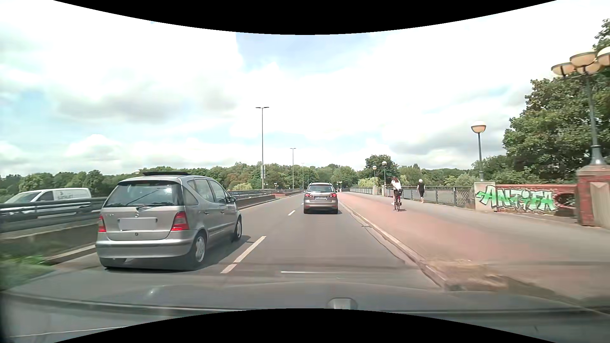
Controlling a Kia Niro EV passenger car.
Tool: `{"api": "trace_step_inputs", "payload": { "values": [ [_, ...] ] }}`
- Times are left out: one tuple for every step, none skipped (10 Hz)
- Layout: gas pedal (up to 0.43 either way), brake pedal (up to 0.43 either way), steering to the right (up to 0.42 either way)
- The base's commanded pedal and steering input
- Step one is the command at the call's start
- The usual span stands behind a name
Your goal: Follow the waypoints while adhering to traffic rules and regulations
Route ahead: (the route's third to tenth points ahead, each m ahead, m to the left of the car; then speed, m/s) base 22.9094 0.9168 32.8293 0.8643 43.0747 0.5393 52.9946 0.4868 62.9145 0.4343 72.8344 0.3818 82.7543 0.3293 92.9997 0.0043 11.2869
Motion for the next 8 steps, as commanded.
{"api": "trace_step_inputs", "payload": {
  "values": [
    [0.248, 0.018, 0.003],
    [0.248, 0.018, 0.003],
    [0.248, 0.018, 0.004],
    [0.24, 0.018, 0.003],
    [0.228, 0.018, 0.003],
    [0.228, 0.018, 0.003],
    [0.228, 0.018, 0.003],
    [0.24, 0.018, 0.001]
  ]
}}
